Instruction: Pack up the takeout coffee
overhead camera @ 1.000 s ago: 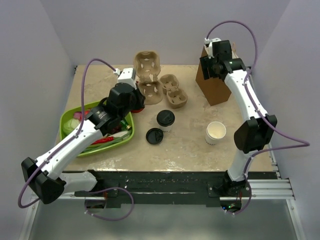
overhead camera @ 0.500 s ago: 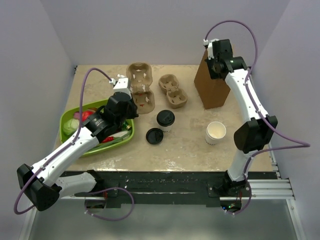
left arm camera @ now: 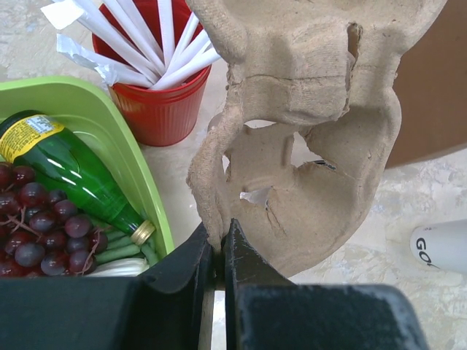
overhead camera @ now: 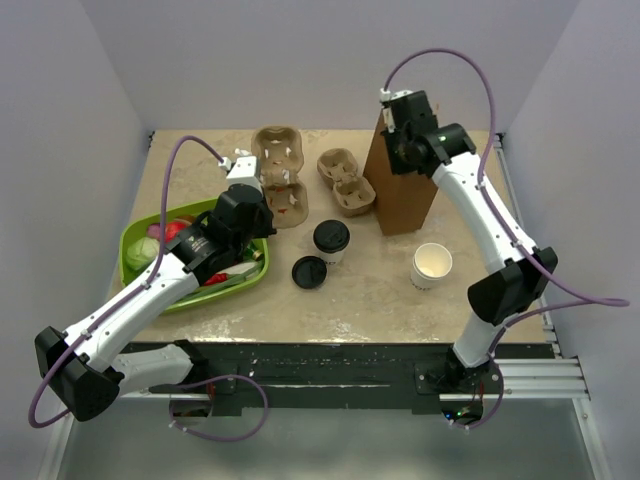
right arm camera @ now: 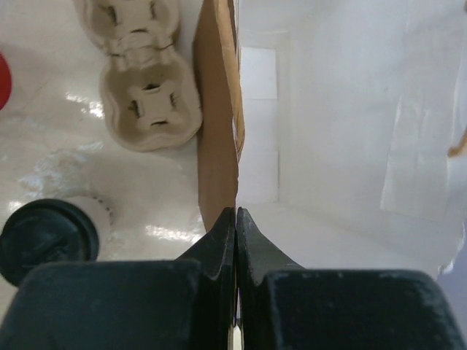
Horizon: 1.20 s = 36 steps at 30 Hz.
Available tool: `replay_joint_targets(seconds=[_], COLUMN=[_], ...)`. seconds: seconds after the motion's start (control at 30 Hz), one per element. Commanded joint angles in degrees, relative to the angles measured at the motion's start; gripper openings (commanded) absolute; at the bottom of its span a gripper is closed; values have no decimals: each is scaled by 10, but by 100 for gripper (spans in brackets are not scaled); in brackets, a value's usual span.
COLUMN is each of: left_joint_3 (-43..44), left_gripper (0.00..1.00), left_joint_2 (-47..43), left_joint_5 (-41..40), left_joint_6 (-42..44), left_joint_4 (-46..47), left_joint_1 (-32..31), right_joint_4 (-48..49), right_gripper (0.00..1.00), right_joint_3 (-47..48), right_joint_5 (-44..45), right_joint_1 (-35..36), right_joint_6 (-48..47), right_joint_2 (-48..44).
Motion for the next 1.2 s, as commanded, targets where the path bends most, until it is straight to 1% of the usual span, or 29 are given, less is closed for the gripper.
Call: replay_joint_targets(seconds=[0.0, 0.1, 0.17, 0.27, 0.37, 0.47, 0.67, 0.83, 0.9, 0.97, 1.0, 1.03, 1.07, 1.1, 1.17], left_joint_3=[-1, -2, -2, -1, 2, 3, 2, 7, 12, 18, 20, 26, 28, 31, 38], left_gripper=[0, 0, 0, 0, 0, 0, 0, 0, 0, 0, 0, 0, 0, 0, 0], left_joint_2=[-8, -14, -17, -20, -21, -21, -22, -13, -9, -5, -2, 0, 2, 3, 9], left_joint_5=[-4, 6, 11, 14, 18, 18, 18, 16, 19, 25, 29, 32, 34, 40, 49], left_joint_6=[-1, -4, -4, -4, -6, -6, -7, -6, -5, -4, -2, 0, 2, 3, 6], left_joint_4=[1, 0, 1, -2, -9, -13, -14, -15, -15, -13, -10, -9, -8, -4, 0], left_joint_1=[1, 0, 1, 0, 1, 1, 0, 1, 1, 1, 1, 0, 1, 0, 0], right_joint_4=[-25, -8, 17, 26, 29, 12, -21, -24, -26, -27, -21, -15, -9, 4, 33], right_gripper=[0, 0, 0, 0, 0, 0, 0, 0, 0, 7, 23, 31, 34, 40, 46], right_joint_3=[-32, -84, -126, -157, -179, -180, -180, -200, -202, -202, -200, -199, -197, -192, -190], right_joint_5=[67, 76, 57, 62, 47, 39, -21, -96, -106, -106, -105, -100, -90, -85, -84], right_joint_1=[47, 75, 86, 105, 116, 121, 123, 131, 138, 139, 139, 138, 139, 138, 138], right_joint_6=[93, 134, 160, 190, 210, 225, 243, 244, 240, 236, 227, 224, 217, 195, 159], right_joint_2=[-38, -66, -87, -109, -132, -149, -166, -175, -176, -178, -181, -189, -194, -200, -229])
